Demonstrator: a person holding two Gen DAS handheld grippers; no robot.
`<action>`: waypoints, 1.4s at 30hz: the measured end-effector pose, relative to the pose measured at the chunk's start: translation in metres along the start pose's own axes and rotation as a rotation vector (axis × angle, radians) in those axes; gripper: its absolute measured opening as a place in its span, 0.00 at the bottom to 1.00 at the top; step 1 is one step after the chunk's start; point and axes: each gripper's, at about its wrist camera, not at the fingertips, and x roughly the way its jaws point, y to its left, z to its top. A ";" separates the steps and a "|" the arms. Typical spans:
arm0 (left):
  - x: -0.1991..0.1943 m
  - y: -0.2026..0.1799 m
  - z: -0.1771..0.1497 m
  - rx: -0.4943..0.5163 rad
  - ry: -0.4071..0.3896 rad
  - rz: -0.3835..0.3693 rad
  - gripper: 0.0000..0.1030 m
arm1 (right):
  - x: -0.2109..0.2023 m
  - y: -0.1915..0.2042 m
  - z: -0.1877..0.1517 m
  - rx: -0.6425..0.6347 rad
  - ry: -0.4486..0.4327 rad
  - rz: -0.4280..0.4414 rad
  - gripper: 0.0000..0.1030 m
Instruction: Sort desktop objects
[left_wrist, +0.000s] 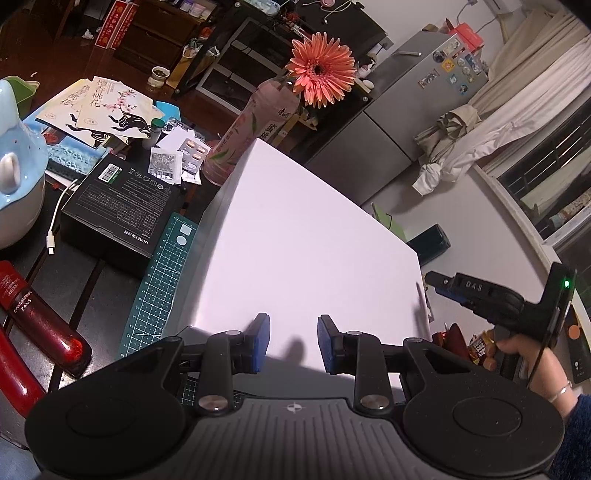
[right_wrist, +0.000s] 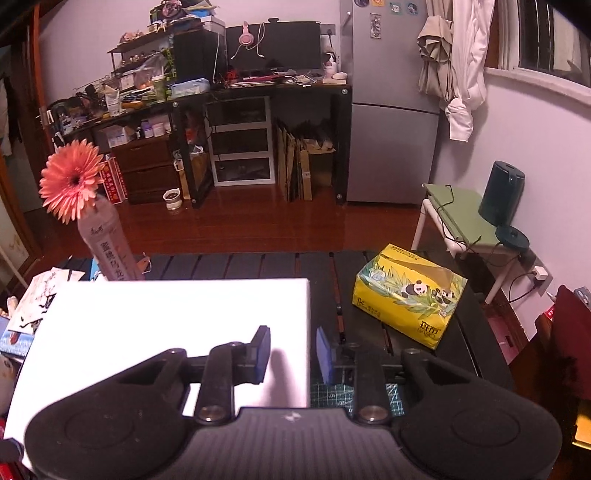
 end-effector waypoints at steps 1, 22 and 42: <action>0.000 0.000 0.000 0.000 -0.001 0.000 0.28 | 0.002 0.000 0.002 -0.004 0.003 -0.008 0.23; 0.000 0.001 0.000 -0.009 -0.003 -0.008 0.28 | 0.037 0.011 0.027 -0.011 0.034 -0.069 0.10; 0.000 0.002 0.000 -0.018 -0.004 -0.017 0.28 | 0.047 0.014 0.032 0.006 0.030 -0.100 0.10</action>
